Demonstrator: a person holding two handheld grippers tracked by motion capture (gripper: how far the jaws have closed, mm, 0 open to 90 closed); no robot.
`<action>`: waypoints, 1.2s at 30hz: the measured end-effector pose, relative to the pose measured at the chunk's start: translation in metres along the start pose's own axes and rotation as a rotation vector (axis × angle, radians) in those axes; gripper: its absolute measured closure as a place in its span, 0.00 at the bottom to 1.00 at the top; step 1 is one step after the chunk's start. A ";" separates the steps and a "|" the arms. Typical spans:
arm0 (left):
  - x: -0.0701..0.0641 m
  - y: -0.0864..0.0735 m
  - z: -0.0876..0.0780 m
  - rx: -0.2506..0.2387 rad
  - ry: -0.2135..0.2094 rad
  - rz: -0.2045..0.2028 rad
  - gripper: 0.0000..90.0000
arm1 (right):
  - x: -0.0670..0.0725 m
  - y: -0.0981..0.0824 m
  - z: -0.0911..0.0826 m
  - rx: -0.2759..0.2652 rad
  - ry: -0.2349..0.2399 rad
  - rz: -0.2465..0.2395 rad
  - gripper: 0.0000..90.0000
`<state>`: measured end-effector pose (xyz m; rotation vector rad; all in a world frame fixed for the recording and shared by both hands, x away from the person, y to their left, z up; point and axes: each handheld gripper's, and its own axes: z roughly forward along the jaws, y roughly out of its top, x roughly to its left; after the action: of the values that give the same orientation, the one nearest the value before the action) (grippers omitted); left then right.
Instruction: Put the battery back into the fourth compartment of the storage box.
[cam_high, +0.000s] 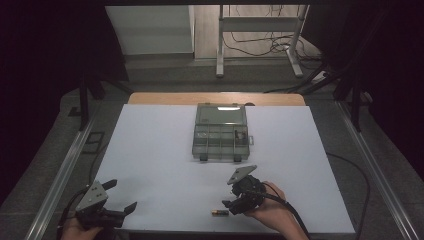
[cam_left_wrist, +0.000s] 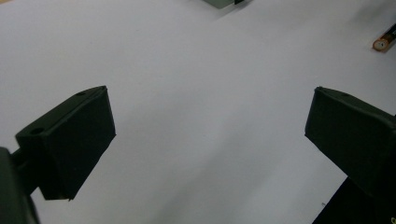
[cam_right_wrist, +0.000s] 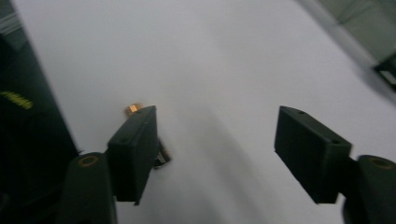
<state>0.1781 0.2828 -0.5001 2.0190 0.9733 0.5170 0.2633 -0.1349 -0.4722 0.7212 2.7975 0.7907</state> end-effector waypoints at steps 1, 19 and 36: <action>0.000 0.000 0.000 0.000 0.000 -0.001 0.03 | 0.004 0.000 0.003 0.006 0.023 -0.012 0.41; 0.000 0.000 0.000 0.000 -0.001 0.006 0.03 | 0.031 0.000 0.038 0.148 0.115 -0.190 0.84; -0.001 0.000 0.001 0.007 0.003 0.008 0.03 | 0.020 0.000 0.022 0.072 0.066 -0.146 0.85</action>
<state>0.1783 0.2815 -0.5002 2.0294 0.9705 0.5213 0.2520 -0.1149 -0.4912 0.5024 2.9108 0.7028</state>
